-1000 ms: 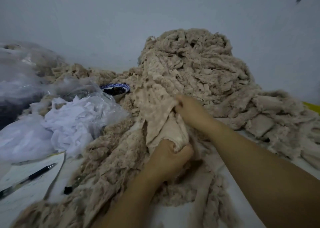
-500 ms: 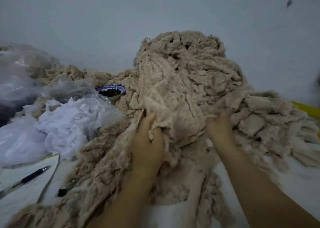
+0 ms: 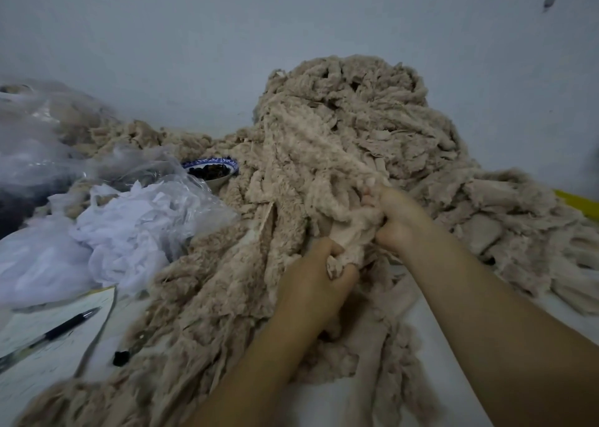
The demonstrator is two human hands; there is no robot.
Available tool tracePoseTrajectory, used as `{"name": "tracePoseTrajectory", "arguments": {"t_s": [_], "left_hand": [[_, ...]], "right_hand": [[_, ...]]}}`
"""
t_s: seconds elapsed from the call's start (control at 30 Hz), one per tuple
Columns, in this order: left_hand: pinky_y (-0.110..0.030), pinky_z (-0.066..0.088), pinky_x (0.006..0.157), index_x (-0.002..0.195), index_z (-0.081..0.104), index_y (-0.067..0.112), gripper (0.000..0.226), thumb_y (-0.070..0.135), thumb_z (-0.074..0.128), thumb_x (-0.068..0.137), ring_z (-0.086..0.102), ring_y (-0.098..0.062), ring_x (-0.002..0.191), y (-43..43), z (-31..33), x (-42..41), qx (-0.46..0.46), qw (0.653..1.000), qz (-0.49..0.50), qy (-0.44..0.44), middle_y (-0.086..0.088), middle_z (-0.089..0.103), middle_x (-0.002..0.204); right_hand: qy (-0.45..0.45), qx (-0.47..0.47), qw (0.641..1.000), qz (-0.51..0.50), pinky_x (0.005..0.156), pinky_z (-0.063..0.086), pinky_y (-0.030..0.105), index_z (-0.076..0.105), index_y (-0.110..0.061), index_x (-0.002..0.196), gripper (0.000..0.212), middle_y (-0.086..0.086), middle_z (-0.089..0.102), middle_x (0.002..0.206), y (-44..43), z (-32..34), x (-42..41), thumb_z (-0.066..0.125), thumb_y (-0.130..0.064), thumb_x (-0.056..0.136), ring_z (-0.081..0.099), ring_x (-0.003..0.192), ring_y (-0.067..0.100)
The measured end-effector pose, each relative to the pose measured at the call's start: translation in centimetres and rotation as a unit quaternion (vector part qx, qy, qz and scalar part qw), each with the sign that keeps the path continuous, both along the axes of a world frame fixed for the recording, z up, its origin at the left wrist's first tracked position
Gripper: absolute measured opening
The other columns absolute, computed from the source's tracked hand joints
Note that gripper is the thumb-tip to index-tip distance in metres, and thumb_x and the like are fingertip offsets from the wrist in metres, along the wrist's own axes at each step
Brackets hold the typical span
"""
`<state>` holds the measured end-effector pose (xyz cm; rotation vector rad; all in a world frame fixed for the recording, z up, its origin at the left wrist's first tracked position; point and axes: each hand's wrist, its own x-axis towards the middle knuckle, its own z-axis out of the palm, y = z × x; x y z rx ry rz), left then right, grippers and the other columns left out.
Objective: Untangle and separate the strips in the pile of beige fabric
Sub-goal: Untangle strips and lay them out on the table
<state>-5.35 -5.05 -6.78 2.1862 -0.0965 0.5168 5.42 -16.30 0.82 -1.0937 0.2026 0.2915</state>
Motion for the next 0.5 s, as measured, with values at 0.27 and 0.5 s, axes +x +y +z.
{"name": "tracePoseTrajectory", "arguments": {"t_s": [0.27, 0.5], "left_hand": [[-0.011, 0.039, 0.054, 0.068, 0.042, 0.034, 0.034, 0.050, 0.053, 0.095, 0.047, 0.002, 0.051, 0.1, -0.3, -2.3, 0.038, 0.987, -0.103, -0.120, 0.008, 0.049, 0.062], [-0.017, 0.033, 0.052, 0.072, 0.047, 0.019, 0.041, 0.052, 0.046, 0.098, 0.045, -0.012, 0.058, 1.8, 0.1, 0.2, -0.115, 0.989, 0.001, -0.088, 0.004, 0.048, 0.065]], "right_hand": [[-0.030, 0.073, 0.982, -0.172, 0.028, 0.033, 0.014, 0.051, -0.014, 0.084, 0.031, 0.001, 0.057, 0.064, -7.0, -0.3, 2.8, 0.033, -0.022, 0.108, 0.045, 0.029, 0.006], [-0.178, -0.467, 0.860, -0.101, 0.072, 0.041, 0.036, 0.059, -0.013, 0.088, 0.020, 0.014, 0.057, 0.094, -3.9, -4.8, 1.1, 0.049, -0.028, 0.096, 0.054, 0.084, 0.024]]}}
